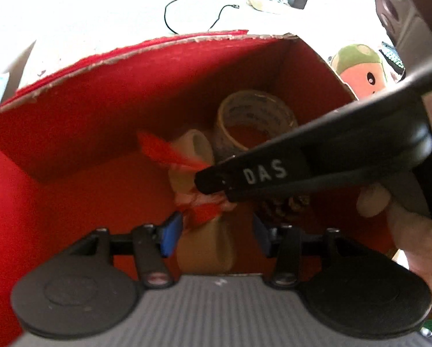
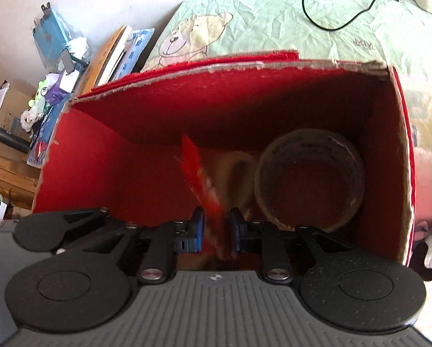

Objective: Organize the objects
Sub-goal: 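Lift the ribbon item with the right gripper and carry it over the red box, then lower the ribbon item into the red box and open the right gripper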

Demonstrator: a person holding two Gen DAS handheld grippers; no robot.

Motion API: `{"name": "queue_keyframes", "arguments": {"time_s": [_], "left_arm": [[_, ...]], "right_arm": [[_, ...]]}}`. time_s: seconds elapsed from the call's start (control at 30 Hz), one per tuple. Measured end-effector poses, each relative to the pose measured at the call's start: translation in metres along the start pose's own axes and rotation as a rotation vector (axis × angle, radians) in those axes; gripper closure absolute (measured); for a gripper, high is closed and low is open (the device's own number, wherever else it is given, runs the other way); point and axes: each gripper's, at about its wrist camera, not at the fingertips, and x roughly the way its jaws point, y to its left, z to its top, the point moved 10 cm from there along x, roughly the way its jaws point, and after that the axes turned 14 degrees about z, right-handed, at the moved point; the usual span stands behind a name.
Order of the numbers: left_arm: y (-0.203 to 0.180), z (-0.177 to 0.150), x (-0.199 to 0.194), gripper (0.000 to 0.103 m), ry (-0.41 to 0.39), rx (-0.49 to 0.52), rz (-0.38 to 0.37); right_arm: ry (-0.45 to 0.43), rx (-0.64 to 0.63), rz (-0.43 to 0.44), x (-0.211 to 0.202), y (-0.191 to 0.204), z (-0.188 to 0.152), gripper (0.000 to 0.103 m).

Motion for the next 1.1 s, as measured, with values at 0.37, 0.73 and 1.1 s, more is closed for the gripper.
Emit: {"name": "queue_keyframes", "arguments": {"time_s": [0.37,0.73,1.1], "left_arm": [[0.014,0.001,-0.024,0.041,-0.086,-0.029,-0.034],[0.059,-0.010,-0.025,0.041,-0.084,-0.091,0.106],[0.063,-0.012,-0.011,0.037,-0.048,-0.103,0.205]], "right_arm": [[-0.105,0.021,0.031,-0.015,-0.004,0.003,0.081],[-0.174,0.020,0.044,-0.021,0.001,0.008,0.082],[-0.221,0.003,0.026,-0.025,0.004,0.011,0.082]]}}
